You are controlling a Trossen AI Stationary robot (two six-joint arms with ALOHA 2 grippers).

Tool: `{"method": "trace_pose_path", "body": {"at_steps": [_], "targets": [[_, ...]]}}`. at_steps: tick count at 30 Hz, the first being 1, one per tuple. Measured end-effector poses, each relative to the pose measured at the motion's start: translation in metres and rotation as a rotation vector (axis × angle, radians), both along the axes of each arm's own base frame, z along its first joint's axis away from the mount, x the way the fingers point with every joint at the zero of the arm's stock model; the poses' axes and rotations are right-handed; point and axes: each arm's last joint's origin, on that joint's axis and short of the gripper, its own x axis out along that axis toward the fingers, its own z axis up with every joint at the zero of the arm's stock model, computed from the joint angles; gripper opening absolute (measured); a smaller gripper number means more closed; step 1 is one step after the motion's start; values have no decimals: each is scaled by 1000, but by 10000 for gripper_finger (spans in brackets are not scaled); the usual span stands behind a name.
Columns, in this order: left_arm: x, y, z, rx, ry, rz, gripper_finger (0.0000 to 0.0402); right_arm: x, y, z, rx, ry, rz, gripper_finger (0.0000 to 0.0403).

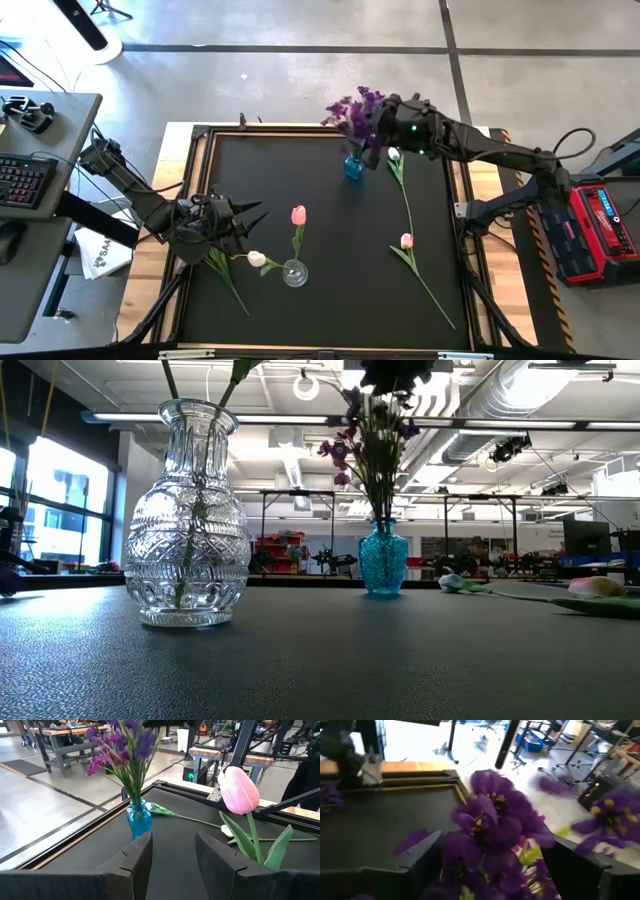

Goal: Sort flowers into vase by color
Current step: Put the top dark violet flower into the blue vase

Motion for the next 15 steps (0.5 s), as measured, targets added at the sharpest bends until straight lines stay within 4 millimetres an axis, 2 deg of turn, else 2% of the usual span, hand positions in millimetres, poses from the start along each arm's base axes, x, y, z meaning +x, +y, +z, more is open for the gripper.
{"method": "trace_pose_path", "body": {"at_steps": [8,11,15], "targets": [[0,0,0,-3,2,-3,138,-3,6,-3,37,51,33,297],[0,0,0,-4,1,-3,138,-3,4,-2,37,13,-54,298],[1,0,0,4,3,-3,138,-1,8,-16,41,85,-19,298]]}}
